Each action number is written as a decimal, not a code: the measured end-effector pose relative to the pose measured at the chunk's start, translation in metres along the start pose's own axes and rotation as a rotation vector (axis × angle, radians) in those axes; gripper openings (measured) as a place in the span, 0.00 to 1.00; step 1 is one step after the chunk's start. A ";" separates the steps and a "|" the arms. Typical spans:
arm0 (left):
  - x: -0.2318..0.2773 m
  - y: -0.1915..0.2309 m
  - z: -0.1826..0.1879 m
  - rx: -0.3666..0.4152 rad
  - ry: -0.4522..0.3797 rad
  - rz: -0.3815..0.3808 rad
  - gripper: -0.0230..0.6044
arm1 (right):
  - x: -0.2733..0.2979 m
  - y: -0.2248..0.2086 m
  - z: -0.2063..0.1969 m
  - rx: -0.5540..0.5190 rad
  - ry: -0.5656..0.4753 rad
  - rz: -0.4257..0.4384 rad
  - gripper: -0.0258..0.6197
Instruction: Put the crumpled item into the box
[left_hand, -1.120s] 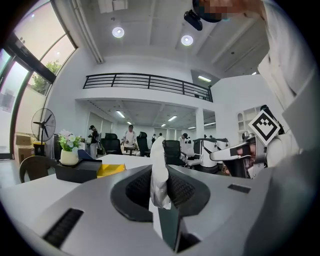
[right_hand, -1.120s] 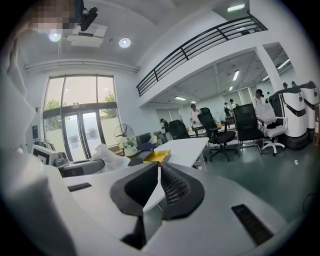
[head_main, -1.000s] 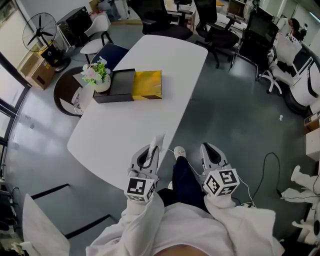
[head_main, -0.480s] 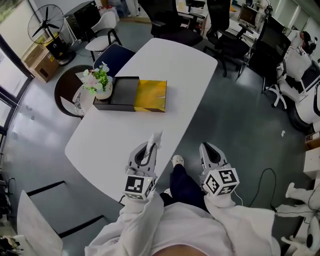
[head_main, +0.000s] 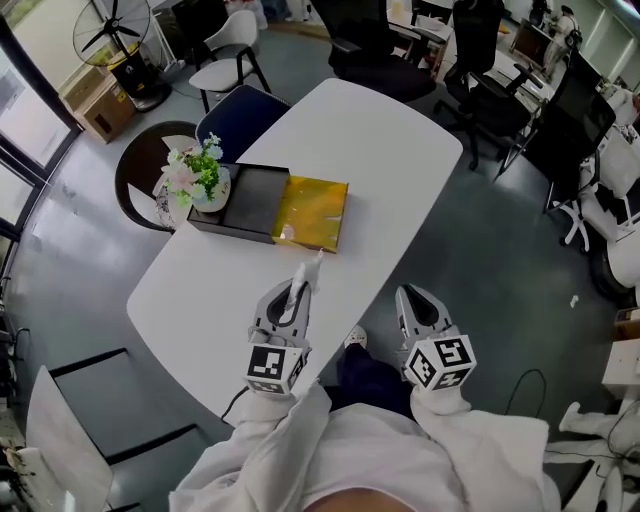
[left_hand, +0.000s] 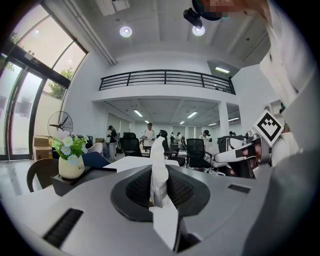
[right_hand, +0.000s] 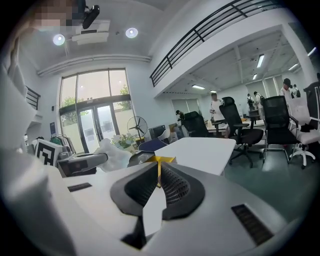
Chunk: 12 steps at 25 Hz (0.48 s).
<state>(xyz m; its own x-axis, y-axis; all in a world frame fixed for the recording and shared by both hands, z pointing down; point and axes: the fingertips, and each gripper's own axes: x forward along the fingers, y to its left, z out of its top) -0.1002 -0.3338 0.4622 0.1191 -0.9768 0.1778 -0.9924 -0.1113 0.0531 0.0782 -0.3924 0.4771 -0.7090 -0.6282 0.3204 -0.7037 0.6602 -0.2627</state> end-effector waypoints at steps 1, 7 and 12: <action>0.008 0.003 -0.001 -0.003 0.008 0.009 0.14 | 0.006 -0.005 0.002 0.000 0.002 0.005 0.10; 0.052 0.026 -0.001 -0.026 0.035 0.057 0.14 | 0.039 -0.028 0.014 -0.012 0.023 0.049 0.10; 0.092 0.049 0.003 -0.064 0.046 0.080 0.14 | 0.068 -0.036 0.023 -0.028 0.040 0.110 0.10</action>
<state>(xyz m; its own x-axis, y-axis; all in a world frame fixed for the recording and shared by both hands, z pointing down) -0.1376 -0.4295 0.4780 0.0427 -0.9725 0.2290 -0.9949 -0.0204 0.0990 0.0542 -0.4687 0.4873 -0.7794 -0.5346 0.3267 -0.6194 0.7360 -0.2733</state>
